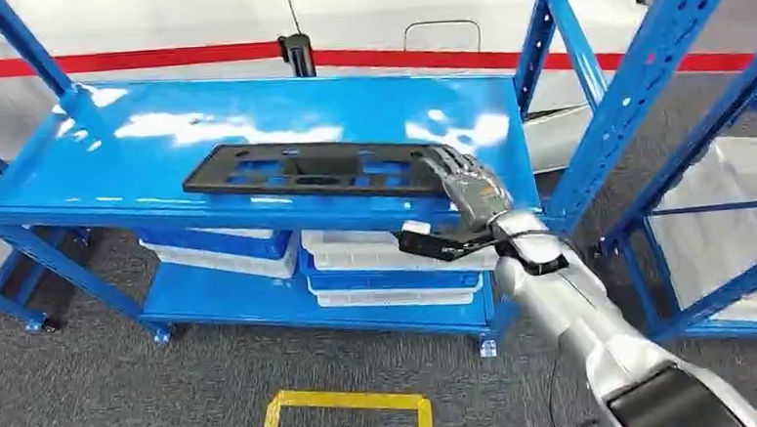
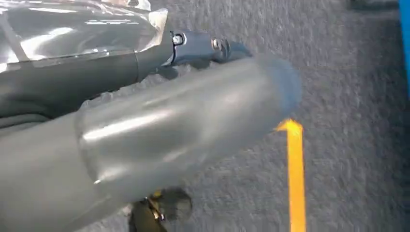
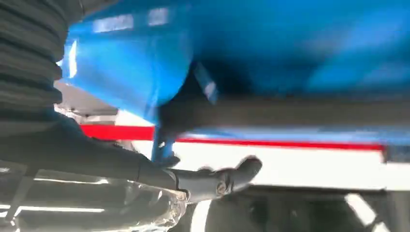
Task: Take the parts from the cabinet and place them on the table.
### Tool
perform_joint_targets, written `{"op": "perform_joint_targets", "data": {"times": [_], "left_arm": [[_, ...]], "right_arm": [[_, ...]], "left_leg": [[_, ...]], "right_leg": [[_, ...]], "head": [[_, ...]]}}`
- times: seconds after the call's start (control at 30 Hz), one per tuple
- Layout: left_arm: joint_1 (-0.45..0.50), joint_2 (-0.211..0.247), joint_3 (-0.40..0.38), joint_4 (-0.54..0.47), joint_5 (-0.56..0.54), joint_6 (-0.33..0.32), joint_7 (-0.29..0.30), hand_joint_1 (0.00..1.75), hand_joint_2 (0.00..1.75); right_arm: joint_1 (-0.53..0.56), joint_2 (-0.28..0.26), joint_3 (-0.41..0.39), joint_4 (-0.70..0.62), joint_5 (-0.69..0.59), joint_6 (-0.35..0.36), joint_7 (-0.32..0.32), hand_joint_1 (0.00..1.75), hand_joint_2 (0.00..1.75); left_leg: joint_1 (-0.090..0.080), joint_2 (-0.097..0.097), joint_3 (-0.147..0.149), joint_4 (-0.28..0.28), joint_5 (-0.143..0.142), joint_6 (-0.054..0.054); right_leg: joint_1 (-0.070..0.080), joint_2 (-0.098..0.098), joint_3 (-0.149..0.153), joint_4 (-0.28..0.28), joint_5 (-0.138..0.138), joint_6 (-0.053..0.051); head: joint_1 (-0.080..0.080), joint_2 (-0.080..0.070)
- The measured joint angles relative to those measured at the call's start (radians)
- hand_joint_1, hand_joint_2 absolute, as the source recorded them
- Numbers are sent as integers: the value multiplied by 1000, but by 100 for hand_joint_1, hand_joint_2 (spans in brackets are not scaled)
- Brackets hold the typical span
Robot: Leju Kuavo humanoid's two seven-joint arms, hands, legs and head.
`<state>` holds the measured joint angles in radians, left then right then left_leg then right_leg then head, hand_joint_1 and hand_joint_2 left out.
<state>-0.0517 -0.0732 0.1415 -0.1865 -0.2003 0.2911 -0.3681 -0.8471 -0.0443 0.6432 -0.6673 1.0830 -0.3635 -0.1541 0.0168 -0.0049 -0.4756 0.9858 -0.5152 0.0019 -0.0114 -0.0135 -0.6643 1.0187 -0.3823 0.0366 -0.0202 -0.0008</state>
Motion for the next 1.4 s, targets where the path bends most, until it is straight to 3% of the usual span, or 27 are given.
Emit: {"op": "perform_joint_targets", "data": {"times": [0.03, 0.1, 0.17, 0.2, 0.23, 0.27, 0.33, 0.37, 0.43, 0.53, 0.6, 0.67, 0.7, 0.73, 0.77, 0.83, 0.87, 0.93, 1.0, 1.07, 1.13, 1.17, 1.2, 1.23, 1.3, 1.37, 1.4], "left_arm": [[-2, 4, 0, 0, 0, -3, -5, 0, 0], [-5, -2, -1, 0, 1, -14, -10, 0, 0], [-5, -2, 0, 0, 1, -19, -10, 0, 0], [-5, -2, 0, 0, 1, -19, -10, 0, 0], [-5, -2, 0, 0, -1, -19, -10, 0, 0], [-6, -1, 0, 0, -3, -18, -10, 0, 0], [-7, -1, 1, 0, -6, -18, -10, 0, 0], [-9, 2, 2, 0, -7, -18, -11, 0, 0], [-16, 2, 3, -1, -8, -18, -11, 0, 0], [-14, 3, 4, -1, -9, -18, -11, 0, 0], [-16, 1, 5, -1, -11, -18, -11, 0, 0], [-16, 1, 5, -1, -11, -18, -10, 0, 0], [-16, 0, 5, -1, -11, -18, -10, 0, 0], [-16, 0, 5, -1, -11, -18, -8, 0, 0], [-16, 0, 5, -1, -11, -18, -7, 0, 0], [-16, 0, 5, -1, -11, -18, -2, 0, 0], [-16, 0, 5, -1, -11, -18, -2, 0, 0], [-16, 1, 5, -1, -11, -18, -1, 0, 0], [-16, 0, 5, -1, -11, -18, -1, 0, 0], [-16, 2, 5, -1, -11, -18, -1, 0, 0], [-17, 1, 5, -1, -12, -18, -1, 0, 0], [-16, 2, 5, -1, -12, -18, -1, 0, 0], [-15, 2, 6, -1, -12, -18, -1, 0, 0], [-15, 2, 8, -1, -11, -17, -1, 0, 0], [-16, 3, 11, -1, -11, -16, 0, 0, 0], [-16, 4, 14, -1, -11, -16, 1, 0, 0], [-18, 3, 18, -1, -11, -16, 1, 0, 0]], "right_arm": [[-1, 5, 1, -12, 12, 4, 0, 0, 175], [3, 18, 4, -29, 28, 16, 8, 0, 175], [7, 25, 13, -52, 47, 41, 11, 0, 175], [10, 29, 20, -65, 54, 53, 19, 0, 175], [11, 33, 27, -77, 61, 63, 23, 0, 175], [12, 37, 36, -91, 67, 72, 29, 0, 175], [12, 45, 51, -118, 82, 84, 45, 0, 175], [11, 47, 58, -135, 87, 89, 53, 0, 175], [12, 49, 69, -157, 91, 97, 60, 0, 175], [15, 53, 80, -185, 92, 98, 62, 0, 175], [15, 49, 85, -200, 92, 100, 69, 0, 175], [19, 45, 89, -208, 95, 102, 75, 0, 175], [23, 43, 92, -212, 95, 103, 77, 0, 175], [26, 40, 94, -214, 95, 104, 77, 0, 175], [28, 37, 96, -216, 97, 105, 79, 0, 175], [28, 35, 100, -227, 100, 107, 79, 0, 175], [27, 35, 102, -235, 100, 108, 80, 0, 175], [28, 38, 107, -241, 101, 110, 80, 0, 175], [28, 37, 109, -246, 101, 110, 80, 0, 175], [28, 39, 112, -254, 101, 110, 80, 0, 175], [28, 43, 114, -256, 102, 114, 80, 0, 175], [29, 45, 119, -256, 104, 122, 80, 0, 175], [31, 46, 127, -256, 103, 133, 80, 0, 175], [33, 49, 134, -254, 101, 141, 81, 0, 175], [35, 56, 142, -252, 91, 148, 87, 0, 175], [31, 62, 146, -251, 89, 147, 101, 0, 175], [28, 62, 147, -251, 88, 145, 107, 0, 175]], "left_leg": [[6, 3, -32, 44, 14, -5], [7, 2, -120, 192, 13, -13], [10, 2, -200, 286, -66, -25], [12, 2, -225, 295, -81, -28], [14, 2, -235, 279, -64, -28], [14, 2, -225, 228, -16, -26], [12, 3, -161, 60, 109, -11], [6, 5, -134, -11, 135, 5], [-4, 4, -128, -24, 94, 15], [-6, 0, -109, -38, 113, 28], [-2, 3, -104, -47, 125, 35], [-6, 4, -105, -44, 123, 39], [-8, 2, -106, -43, 123, 40], [-9, 0, -106, -41, 122, 40], [-9, -3, -106, -37, 120, 39], [-9, -6, -107, -25, 111, 34], [-10, -6, -110, -13, 104, 28], [-15, -5, -116, -1, 94, 17], [-11, -5, -117, -6, 98, 10], [-8, -4, -124, 13, 81, 0], [-2, -2, -176, 127, 8, -14], [1, -1, -223, 224, -34, -21], [4, 0, -260, 294, -56, -25], [6, 2, -273, 313, -51, -27], [11, 3, -232, 221, 15, -27], [14, 5, -138, 38, 96, -26], [8, 5, -118, 0, 86, -26]], "right_leg": [[-29, 3, 17, -23, 2, -11], [-28, 7, 46, -48, -3, -26], [-25, 9, 62, -50, -14, -41], [-22, 12, 67, -50, -19, -47], [-20, 14, 71, -50, -23, -49], [-17, 17, 78, -50, -27, -49], [-14, 21, 94, -51, -36, -45], [-13, 22, 100, -52, -38, -43], [-6, 25, 93, -51, -44, -32], [2, 24, 94, -55, -46, -14], [1, 18, 52, 40, -99, -24], [-1, 18, -34, 216, -172, -33], [-1, 18, -69, 284, -190, -29], [-1, 18, -75, 290, -186, -22], [-1, 18, -53, 245, -163, -12], [-1, 18, 39, 63, -92, 4], [-2, 17, 86, -31, -67, 1], [1, 18, 87, -26, -60, -19], [6, 18, 84, -26, -56, -28], [-11, 18, 89, -34, -50, -39], [-12, 17, 89, -34, -50, -40], [-12, 17, 88, -34, -51, -40], [-12, 16, 87, -33, -51, -40], [-13, 16, 87, -33, -51, -40], [-15, 17, 88, -33, -51, -40], [-18, 17, 91, -33, -54, -35], [-10, 17, 88, -32, -56, -31]], "head": [[2, 0], [-11, 0], [-11, 0], [-12, 0], [-10, 0], [-12, 0], [-14, 0], [-14, 0], [-19, 0], [-16, 0], [-11, 0], [-10, 0], [-10, 0], [-10, 0], [-9, 0], [-9, 0], [-9, 0], [-12, 0], [-10, 0], [-10, 0], [-20, 0], [-21, 0], [-21, 0], [-20, 0], [-21, 0], [-21, 0], [-23, 0]]}}
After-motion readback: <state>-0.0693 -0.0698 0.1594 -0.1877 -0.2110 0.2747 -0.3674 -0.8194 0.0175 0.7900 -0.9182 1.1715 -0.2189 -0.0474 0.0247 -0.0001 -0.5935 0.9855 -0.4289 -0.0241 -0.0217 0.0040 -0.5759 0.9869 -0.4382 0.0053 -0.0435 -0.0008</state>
